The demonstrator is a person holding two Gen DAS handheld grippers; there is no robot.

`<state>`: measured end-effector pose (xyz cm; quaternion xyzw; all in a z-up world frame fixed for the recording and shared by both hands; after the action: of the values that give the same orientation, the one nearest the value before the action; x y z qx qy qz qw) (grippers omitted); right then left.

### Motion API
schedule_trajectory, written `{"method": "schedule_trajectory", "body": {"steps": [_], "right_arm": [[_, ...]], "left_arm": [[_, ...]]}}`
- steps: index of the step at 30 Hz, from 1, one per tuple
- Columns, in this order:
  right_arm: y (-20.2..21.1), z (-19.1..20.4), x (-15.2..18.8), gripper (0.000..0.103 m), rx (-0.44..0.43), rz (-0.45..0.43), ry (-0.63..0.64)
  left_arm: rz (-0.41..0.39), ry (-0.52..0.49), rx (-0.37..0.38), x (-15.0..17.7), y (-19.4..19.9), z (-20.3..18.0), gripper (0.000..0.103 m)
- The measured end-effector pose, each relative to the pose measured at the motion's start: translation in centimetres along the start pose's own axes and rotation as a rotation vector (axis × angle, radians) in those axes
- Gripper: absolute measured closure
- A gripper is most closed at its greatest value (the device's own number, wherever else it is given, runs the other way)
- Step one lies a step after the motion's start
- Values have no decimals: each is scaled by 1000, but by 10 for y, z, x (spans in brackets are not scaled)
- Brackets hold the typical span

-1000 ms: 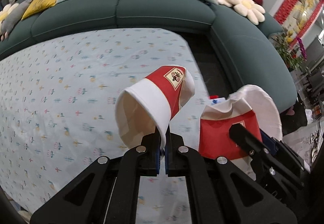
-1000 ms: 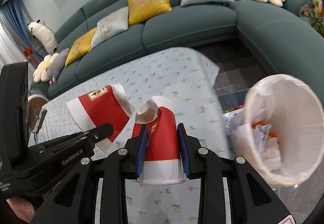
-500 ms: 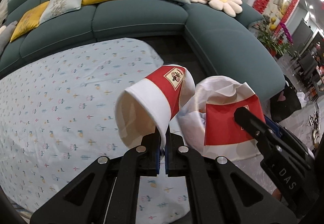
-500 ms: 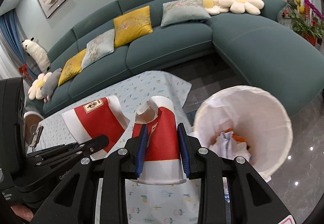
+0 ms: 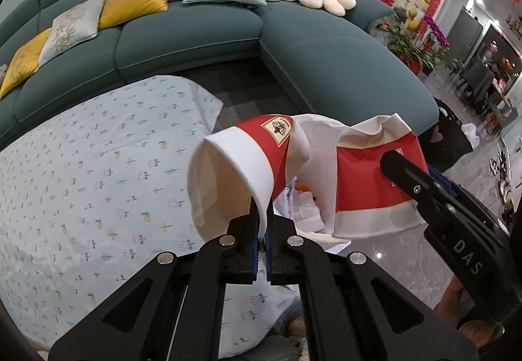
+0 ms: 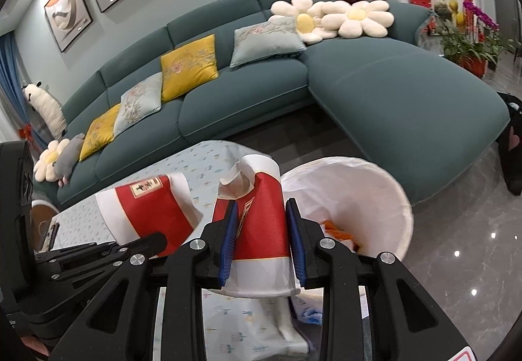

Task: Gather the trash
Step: 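Carry both paper cups over the wastebasket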

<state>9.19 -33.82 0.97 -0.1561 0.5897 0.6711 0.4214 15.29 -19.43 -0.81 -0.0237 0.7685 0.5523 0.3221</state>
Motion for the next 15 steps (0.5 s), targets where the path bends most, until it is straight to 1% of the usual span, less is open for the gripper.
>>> {"method": "schedule_trajectory", "body": {"steps": [6, 15], "right_arm": [[1, -26, -1, 75, 36, -7, -20], [-12, -63, -1, 74, 74, 10, -55]], "left_arm": [[15, -37, 21, -4, -11, -23, 101], [63, -62, 40, -7, -46, -47, 101]]}}
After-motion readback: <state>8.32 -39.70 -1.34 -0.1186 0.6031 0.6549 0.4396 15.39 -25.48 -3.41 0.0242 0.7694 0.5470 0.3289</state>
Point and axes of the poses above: each gripper's, at about its wrist camera, not at the fingertips, and y roughly against the way its jaws point, z to its left, x to its underside, the point moved 5 cm from there along -y, roughly the way its jaws point, and after that the axes turned 4 degrees about y, right-handed, at the moved point
